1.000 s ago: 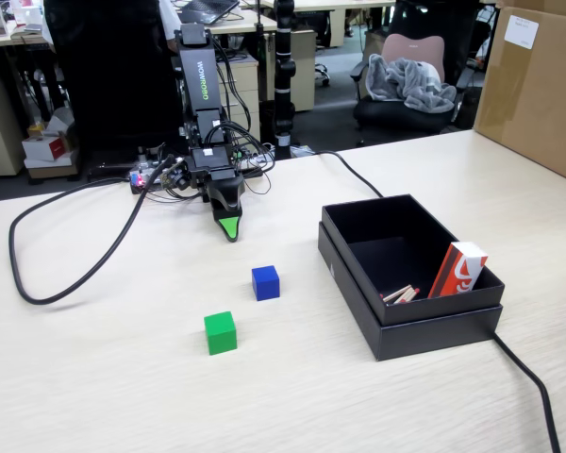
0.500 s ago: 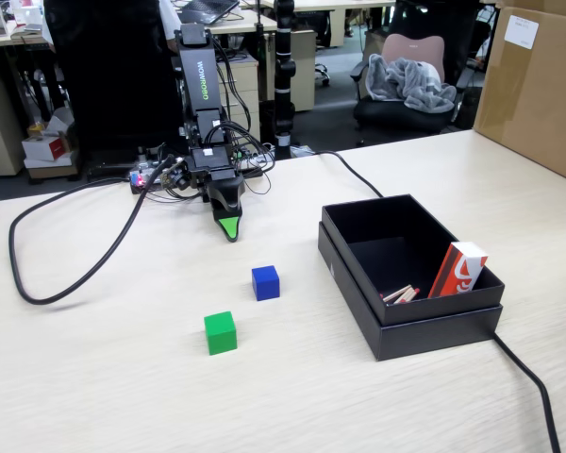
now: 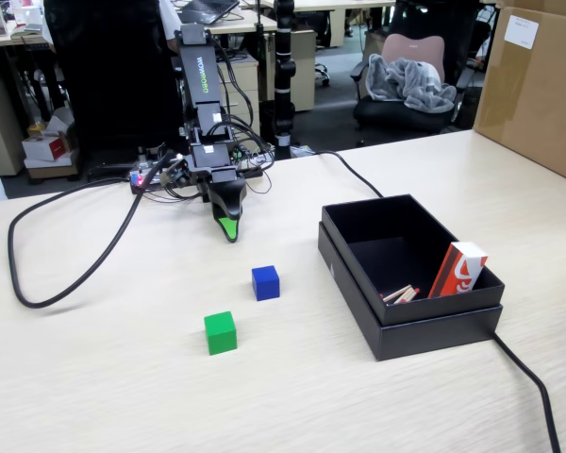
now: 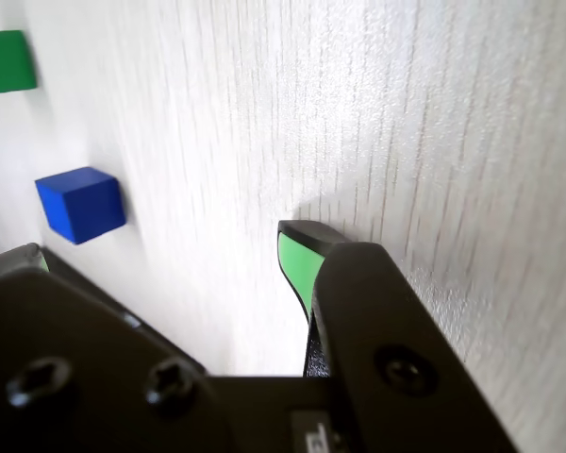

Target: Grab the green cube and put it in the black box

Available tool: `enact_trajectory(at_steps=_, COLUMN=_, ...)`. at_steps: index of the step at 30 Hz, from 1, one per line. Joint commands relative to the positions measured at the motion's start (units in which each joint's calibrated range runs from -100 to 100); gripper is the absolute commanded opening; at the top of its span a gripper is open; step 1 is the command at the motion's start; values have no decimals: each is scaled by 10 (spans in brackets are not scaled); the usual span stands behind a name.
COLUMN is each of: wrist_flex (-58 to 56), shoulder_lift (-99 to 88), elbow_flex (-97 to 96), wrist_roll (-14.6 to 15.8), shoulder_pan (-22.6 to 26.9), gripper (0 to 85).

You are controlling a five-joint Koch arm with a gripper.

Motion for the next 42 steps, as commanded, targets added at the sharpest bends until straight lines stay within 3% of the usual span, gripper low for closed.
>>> enact_trajectory(at_steps=1, wrist_flex=-92, shoulder_lift=-7, elbow_flex=98, wrist_roll=0, shoulder_pan=0, gripper=481)
enact_trajectory(at_steps=8, wrist_flex=-342, shoulder_lift=73, elbow_flex=322, wrist_roll=-1, shoulder_pan=-6, gripper=475)
enact_trajectory(at_steps=12, wrist_flex=-474, shoulder_lift=211, elbow_flex=528, wrist_roll=-14, shoulder_pan=-39, gripper=473)
enact_trajectory(at_steps=25, wrist_flex=-476, shoulder_lift=568, elbow_flex=845, wrist_roll=-66, shoulder_pan=-71, gripper=473)
enact_trajectory(at_steps=32, wrist_flex=-476, shoulder_lift=796, elbow_flex=1032, wrist_roll=-68, shoulder_pan=-65, gripper=475)
enact_trajectory(at_steps=42, wrist_flex=-476, shoulder_lift=958, elbow_flex=1135, wrist_roll=-64, shoulder_pan=-57, gripper=493)
